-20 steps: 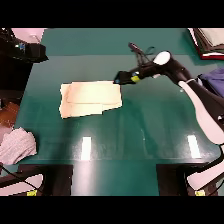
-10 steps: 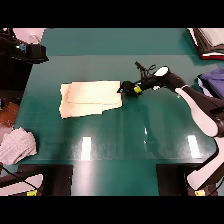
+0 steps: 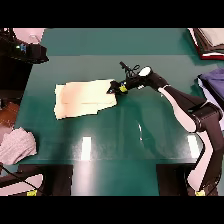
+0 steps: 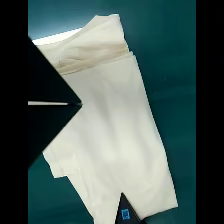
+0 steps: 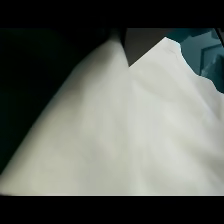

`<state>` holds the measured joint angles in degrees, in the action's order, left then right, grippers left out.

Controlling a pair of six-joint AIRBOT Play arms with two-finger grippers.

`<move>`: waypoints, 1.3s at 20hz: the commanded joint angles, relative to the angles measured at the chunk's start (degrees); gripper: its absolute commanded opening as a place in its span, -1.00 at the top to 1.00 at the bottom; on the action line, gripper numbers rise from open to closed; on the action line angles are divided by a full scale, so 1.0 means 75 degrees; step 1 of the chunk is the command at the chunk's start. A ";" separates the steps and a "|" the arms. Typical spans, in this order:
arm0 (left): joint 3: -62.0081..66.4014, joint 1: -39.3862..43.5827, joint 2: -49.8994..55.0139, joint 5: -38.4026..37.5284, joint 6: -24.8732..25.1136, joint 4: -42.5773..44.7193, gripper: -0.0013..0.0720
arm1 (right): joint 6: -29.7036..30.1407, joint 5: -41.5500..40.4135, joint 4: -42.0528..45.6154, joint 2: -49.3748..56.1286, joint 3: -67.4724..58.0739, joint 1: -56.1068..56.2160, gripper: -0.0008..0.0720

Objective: Fold the shirts.

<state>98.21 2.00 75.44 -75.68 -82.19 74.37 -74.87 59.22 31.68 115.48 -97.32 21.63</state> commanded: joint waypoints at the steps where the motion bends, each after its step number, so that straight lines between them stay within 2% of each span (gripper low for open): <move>1: -0.0003 -0.0003 0.0003 0.0003 0.0015 -0.0017 0.90 | 0.0140 -0.0233 0.0111 -0.0236 -0.0128 -0.0099 0.95; 9: -0.0003 -0.0003 0.0003 0.0029 0.0012 -0.0417 0.90 | 0.0128 0.1198 0.2556 -0.2363 -0.0128 -0.3057 0.95; 12: -0.0003 -0.0003 0.0003 0.0026 0.0012 -0.0833 0.90 | 0.0137 0.1207 0.2792 -0.2929 -0.0128 -0.4535 0.95; 18: -0.0003 -0.0003 0.0003 -0.0128 0.0012 -0.1349 0.90 | 0.0624 0.0446 0.2728 -0.3179 -0.0128 -0.6811 0.95; 24: -0.0003 -0.0003 0.0003 -0.0458 0.0009 -0.1530 0.90 | 0.0950 -0.1649 0.2716 -0.3179 -0.0131 -0.7714 0.95; 26: -0.0003 -0.0003 0.0003 -0.0627 -0.0020 -0.1533 0.90 | 0.1020 -0.2014 0.2707 -0.3168 -0.0321 -0.7836 0.94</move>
<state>98.21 2.00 75.44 -78.59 -82.13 63.37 -68.42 50.81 52.03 91.77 -98.67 -34.85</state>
